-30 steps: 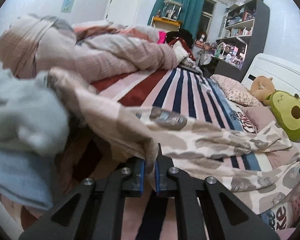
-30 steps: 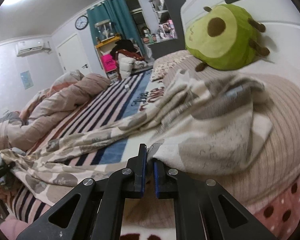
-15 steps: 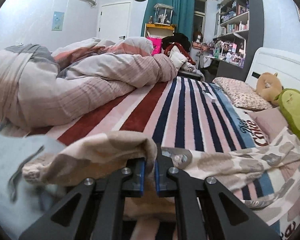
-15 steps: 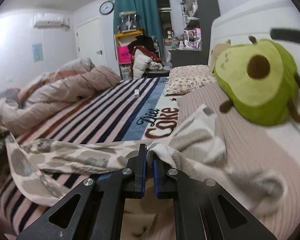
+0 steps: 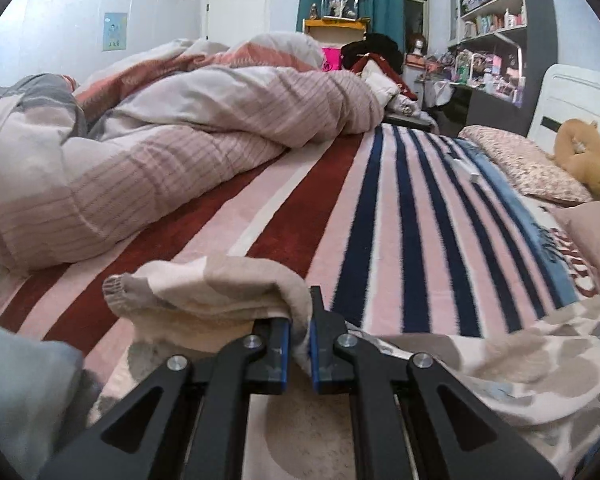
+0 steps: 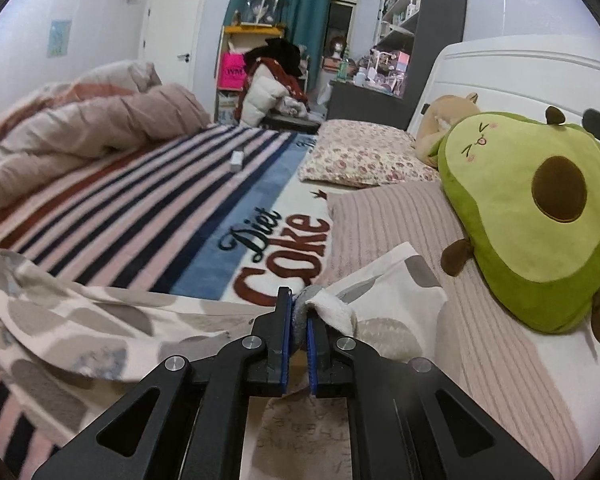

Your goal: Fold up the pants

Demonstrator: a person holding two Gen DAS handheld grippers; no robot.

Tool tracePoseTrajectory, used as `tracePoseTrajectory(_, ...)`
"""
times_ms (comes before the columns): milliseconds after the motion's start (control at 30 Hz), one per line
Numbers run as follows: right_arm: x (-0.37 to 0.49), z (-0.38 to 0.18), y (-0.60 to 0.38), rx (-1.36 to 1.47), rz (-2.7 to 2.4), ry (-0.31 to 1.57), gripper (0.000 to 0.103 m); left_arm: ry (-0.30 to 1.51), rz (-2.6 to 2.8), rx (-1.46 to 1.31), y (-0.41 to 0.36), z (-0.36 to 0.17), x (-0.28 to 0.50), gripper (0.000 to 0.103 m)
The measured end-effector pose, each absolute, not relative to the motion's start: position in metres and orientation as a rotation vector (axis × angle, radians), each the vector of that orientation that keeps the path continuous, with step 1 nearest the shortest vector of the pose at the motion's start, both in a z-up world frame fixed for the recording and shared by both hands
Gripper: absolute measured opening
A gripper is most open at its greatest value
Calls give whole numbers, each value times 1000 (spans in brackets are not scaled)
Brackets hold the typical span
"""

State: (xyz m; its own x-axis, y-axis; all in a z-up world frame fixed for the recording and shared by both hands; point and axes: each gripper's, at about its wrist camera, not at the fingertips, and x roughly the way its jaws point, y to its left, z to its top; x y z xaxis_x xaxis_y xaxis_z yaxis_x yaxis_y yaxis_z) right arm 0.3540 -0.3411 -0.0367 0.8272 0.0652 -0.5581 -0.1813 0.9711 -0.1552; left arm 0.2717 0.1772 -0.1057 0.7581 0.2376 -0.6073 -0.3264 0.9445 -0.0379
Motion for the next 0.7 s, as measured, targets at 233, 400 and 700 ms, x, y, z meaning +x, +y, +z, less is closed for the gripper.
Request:
tracePoseTrajectory(233, 369, -31, -331, -225, 106, 533, 1, 616, 360, -125, 177, -110, 302, 7)
tracePoseTrajectory(400, 393, -49, -318, -248, 156, 630, 36, 697, 380, -83, 174, -119, 323, 47)
tracePoseTrajectory(700, 374, -50, -313, -287, 165, 691, 81, 632, 314, -27, 162, -81, 283, 87)
